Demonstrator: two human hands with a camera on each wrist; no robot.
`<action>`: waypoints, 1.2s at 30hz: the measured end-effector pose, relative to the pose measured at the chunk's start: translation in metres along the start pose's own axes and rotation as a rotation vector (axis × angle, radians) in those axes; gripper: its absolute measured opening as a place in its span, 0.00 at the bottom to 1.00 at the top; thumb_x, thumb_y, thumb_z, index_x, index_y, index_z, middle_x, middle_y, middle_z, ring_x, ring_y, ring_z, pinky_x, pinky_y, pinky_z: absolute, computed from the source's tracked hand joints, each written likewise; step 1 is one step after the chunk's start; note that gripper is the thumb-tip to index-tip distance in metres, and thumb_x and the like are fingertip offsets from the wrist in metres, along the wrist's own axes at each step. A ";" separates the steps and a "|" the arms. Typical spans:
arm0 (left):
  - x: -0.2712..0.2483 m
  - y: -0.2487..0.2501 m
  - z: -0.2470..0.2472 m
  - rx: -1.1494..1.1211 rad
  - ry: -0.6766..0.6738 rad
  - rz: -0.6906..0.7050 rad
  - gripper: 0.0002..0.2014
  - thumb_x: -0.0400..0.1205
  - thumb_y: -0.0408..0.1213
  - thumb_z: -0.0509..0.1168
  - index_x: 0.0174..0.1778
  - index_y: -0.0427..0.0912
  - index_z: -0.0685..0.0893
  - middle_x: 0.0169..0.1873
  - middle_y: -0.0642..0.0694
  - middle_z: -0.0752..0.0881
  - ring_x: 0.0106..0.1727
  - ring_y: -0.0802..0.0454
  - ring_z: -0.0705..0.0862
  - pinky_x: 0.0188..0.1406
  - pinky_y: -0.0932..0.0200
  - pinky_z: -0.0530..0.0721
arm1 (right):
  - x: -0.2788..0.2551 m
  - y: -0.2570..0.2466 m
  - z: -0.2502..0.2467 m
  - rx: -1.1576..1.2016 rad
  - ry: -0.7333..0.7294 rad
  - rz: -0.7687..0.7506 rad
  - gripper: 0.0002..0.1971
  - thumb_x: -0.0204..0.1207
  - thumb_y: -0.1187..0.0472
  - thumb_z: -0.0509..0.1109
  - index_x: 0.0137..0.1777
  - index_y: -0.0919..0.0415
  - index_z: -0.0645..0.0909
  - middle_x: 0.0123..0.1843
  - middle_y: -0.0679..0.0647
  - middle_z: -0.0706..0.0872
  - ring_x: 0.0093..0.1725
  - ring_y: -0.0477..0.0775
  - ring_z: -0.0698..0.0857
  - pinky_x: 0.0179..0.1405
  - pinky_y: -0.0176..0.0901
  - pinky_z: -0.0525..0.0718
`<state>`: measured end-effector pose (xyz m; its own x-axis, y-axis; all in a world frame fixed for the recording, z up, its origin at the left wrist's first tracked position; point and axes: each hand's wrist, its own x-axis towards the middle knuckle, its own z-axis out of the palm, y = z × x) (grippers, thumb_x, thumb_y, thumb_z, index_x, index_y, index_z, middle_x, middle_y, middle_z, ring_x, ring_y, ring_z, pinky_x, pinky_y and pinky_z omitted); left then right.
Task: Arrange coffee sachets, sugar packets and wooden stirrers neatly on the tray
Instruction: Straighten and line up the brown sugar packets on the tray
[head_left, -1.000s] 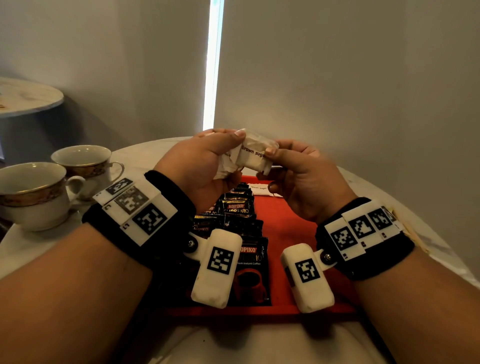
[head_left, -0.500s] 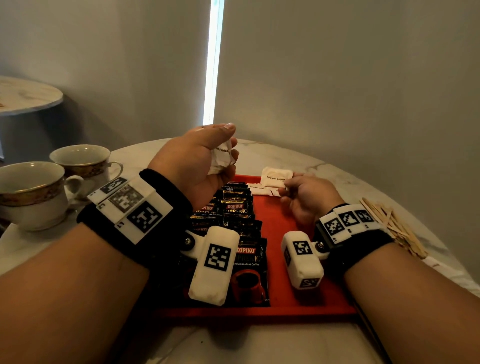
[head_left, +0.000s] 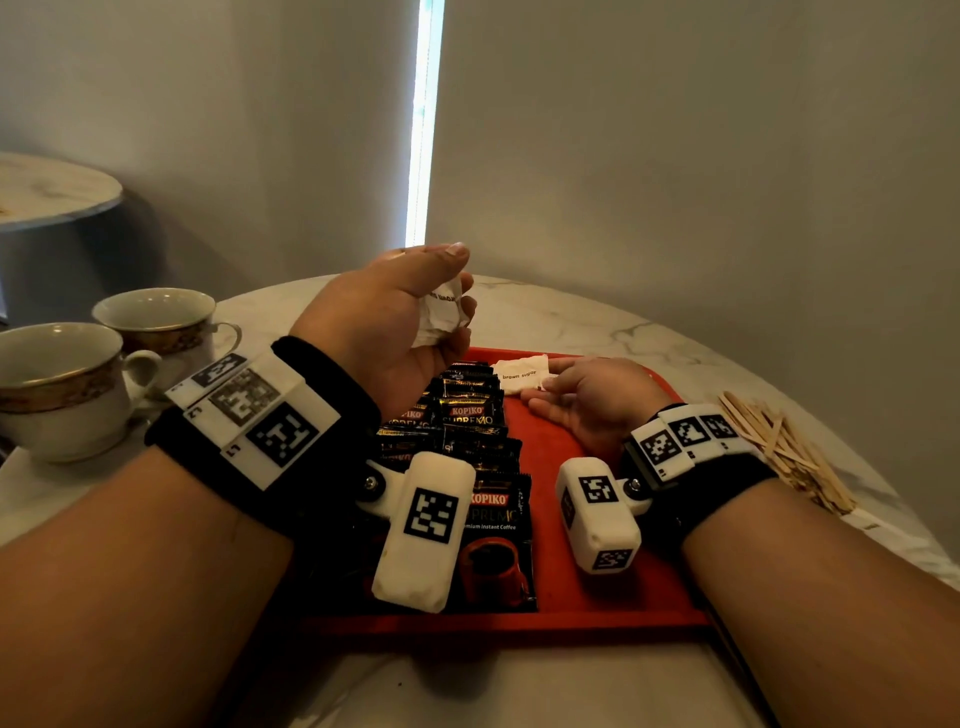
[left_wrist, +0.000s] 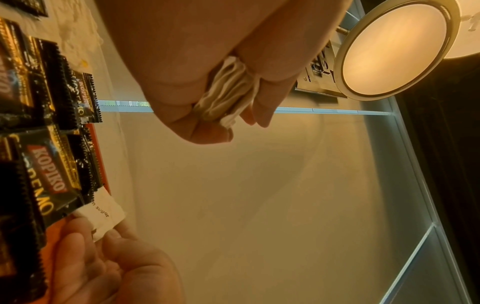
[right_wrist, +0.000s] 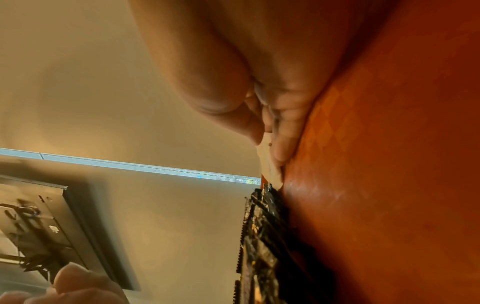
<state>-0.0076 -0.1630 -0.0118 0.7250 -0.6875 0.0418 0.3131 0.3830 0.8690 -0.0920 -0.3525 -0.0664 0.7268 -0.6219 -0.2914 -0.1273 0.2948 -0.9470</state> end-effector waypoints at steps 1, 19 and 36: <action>0.000 0.000 0.000 0.003 0.003 0.000 0.07 0.84 0.40 0.69 0.54 0.43 0.81 0.42 0.46 0.85 0.32 0.56 0.84 0.26 0.62 0.82 | -0.001 0.000 0.000 -0.004 -0.001 -0.005 0.11 0.84 0.79 0.58 0.56 0.67 0.79 0.53 0.66 0.85 0.48 0.58 0.88 0.43 0.40 0.91; -0.004 0.004 0.000 -0.105 -0.051 -0.070 0.07 0.80 0.34 0.65 0.52 0.40 0.81 0.48 0.40 0.78 0.41 0.50 0.82 0.31 0.60 0.84 | -0.001 0.000 -0.001 -0.133 0.102 -0.086 0.09 0.84 0.63 0.68 0.61 0.65 0.80 0.56 0.63 0.83 0.48 0.58 0.88 0.38 0.44 0.87; -0.010 0.005 0.003 -0.117 -0.045 -0.077 0.14 0.83 0.30 0.54 0.57 0.39 0.83 0.62 0.31 0.79 0.53 0.39 0.86 0.46 0.53 0.89 | -0.001 -0.002 -0.004 -0.150 0.151 -0.114 0.06 0.84 0.60 0.68 0.53 0.63 0.81 0.52 0.63 0.81 0.39 0.56 0.86 0.33 0.44 0.85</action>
<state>-0.0152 -0.1559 -0.0066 0.6685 -0.7438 0.0020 0.4381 0.3959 0.8071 -0.0953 -0.3553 -0.0652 0.6346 -0.7497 -0.1876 -0.1574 0.1123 -0.9811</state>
